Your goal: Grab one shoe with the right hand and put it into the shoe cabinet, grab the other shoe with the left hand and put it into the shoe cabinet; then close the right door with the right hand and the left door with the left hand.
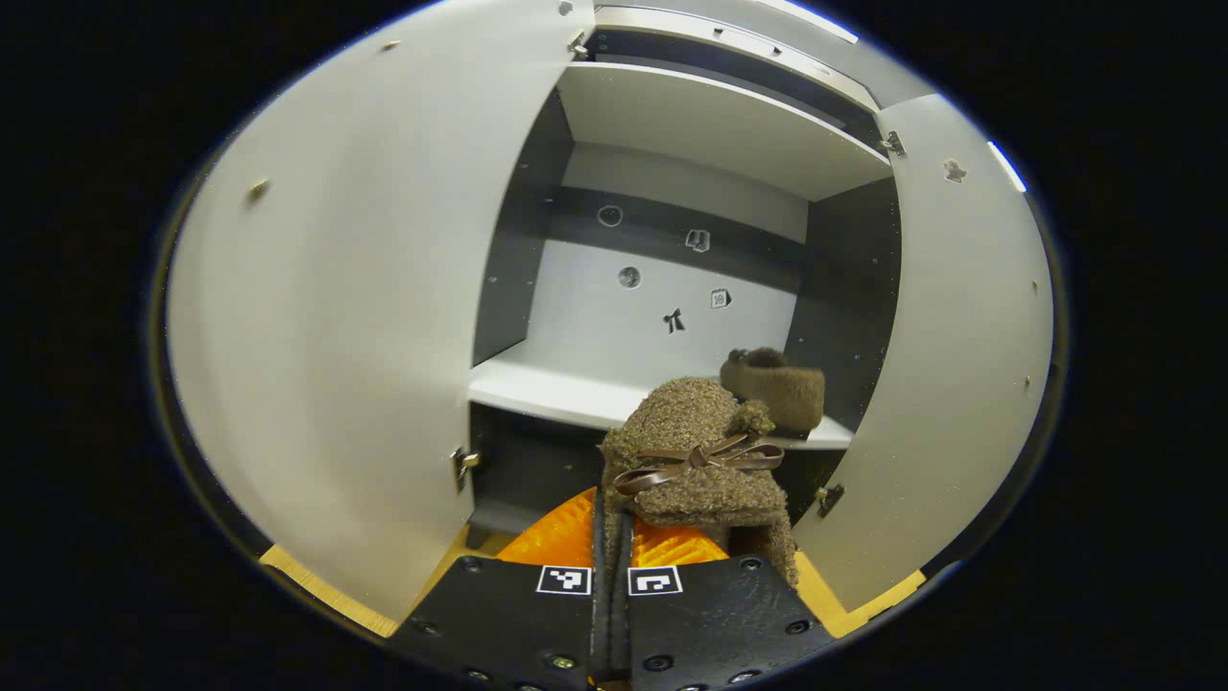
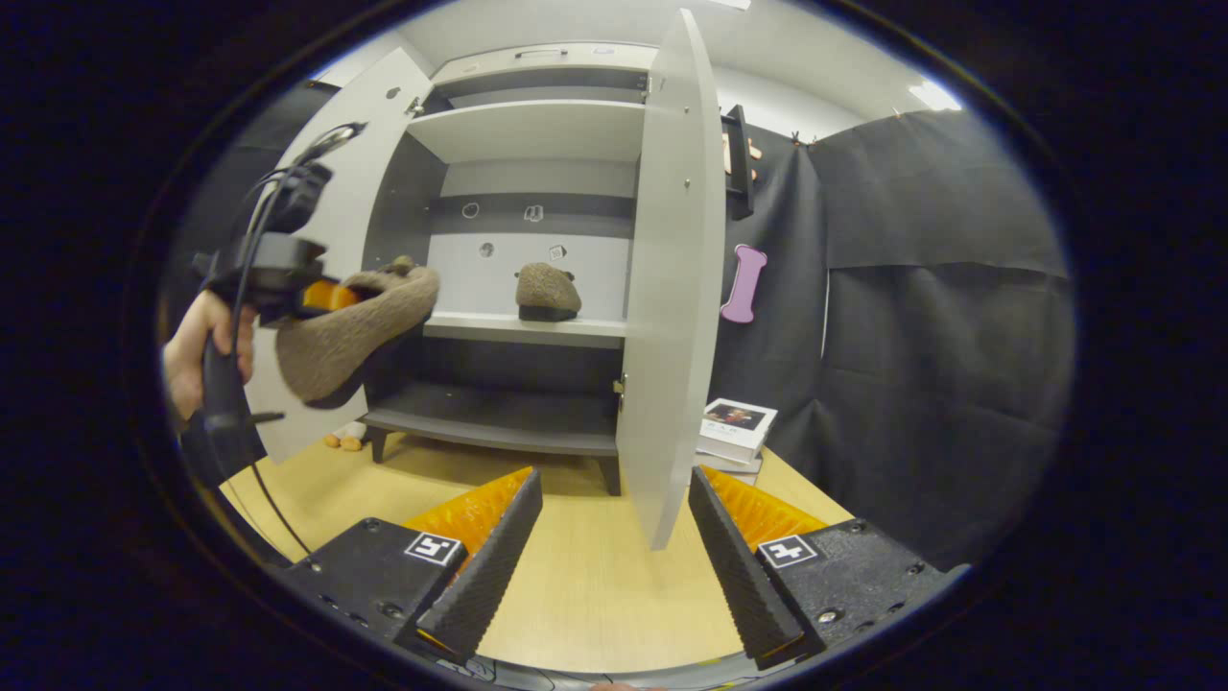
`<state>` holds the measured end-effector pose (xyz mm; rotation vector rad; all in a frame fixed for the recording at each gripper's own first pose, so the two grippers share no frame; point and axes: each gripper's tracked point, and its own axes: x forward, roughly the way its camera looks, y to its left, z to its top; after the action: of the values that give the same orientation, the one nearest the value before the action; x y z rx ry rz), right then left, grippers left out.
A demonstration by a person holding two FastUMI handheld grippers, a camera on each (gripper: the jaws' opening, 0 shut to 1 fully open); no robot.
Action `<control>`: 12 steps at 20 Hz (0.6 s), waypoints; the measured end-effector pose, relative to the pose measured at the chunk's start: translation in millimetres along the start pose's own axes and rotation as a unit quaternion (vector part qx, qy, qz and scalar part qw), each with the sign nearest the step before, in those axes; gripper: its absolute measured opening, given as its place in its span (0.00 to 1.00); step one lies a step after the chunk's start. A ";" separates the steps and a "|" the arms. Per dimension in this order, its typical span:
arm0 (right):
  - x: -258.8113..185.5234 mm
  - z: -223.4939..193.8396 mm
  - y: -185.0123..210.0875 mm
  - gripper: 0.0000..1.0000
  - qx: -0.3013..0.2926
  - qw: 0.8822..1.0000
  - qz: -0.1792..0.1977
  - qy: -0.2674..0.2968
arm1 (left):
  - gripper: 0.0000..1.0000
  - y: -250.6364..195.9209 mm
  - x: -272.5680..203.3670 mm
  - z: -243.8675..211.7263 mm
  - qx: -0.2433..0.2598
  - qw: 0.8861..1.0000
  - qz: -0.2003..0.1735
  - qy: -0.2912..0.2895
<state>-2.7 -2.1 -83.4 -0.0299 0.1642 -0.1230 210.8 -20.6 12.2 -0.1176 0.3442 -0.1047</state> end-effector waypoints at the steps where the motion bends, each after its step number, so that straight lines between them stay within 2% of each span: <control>1: -0.1 0.6 2.6 0.98 0.003 1.000 0.005 0.001 | 0.00 -5.8 27.2 22.5 0.011 1.000 0.001 -0.007; 3: -0.7 -2.8 5.5 0.98 0.022 1.000 0.017 0.007 | 0.00 -11.2 82.2 52.8 0.032 0.999 0.012 0.004; 4: -0.9 -4.7 5.3 0.98 0.029 0.999 0.020 0.010 | 0.00 -33.6 99.3 61.1 0.032 0.999 0.015 0.018; 5: 0.3 -5.3 2.9 0.97 0.032 0.999 0.016 0.013 | 0.00 -13.8 107.5 57.8 0.031 0.999 0.018 0.025; 6: 1.3 -4.5 0.7 0.97 0.036 0.999 0.011 0.014 | 0.05 -15.5 132.6 68.2 0.032 0.999 0.023 0.029; 7: 0.4 -5.5 -1.5 0.97 0.039 0.999 0.005 0.013 | 0.00 -20.8 141.4 71.3 0.034 0.998 0.031 0.036; 8: -2.4 -6.6 -9.1 0.97 0.041 0.999 -0.003 0.012 | 0.00 -21.4 157.7 74.5 0.038 0.998 0.038 0.045; 11: -2.8 -8.0 -22.8 0.97 0.047 0.999 -0.022 0.013 | 0.00 -11.4 195.3 53.2 0.030 0.993 0.055 0.100; 12: -1.2 -9.1 -27.4 0.97 0.051 0.998 -0.028 0.015 | 0.05 -8.4 202.9 42.7 0.028 0.991 0.060 0.119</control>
<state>-8.7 -29.4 -91.1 0.0695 0.1866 -0.1871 414.6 -49.5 -13.8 -0.0274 0.5855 -0.0087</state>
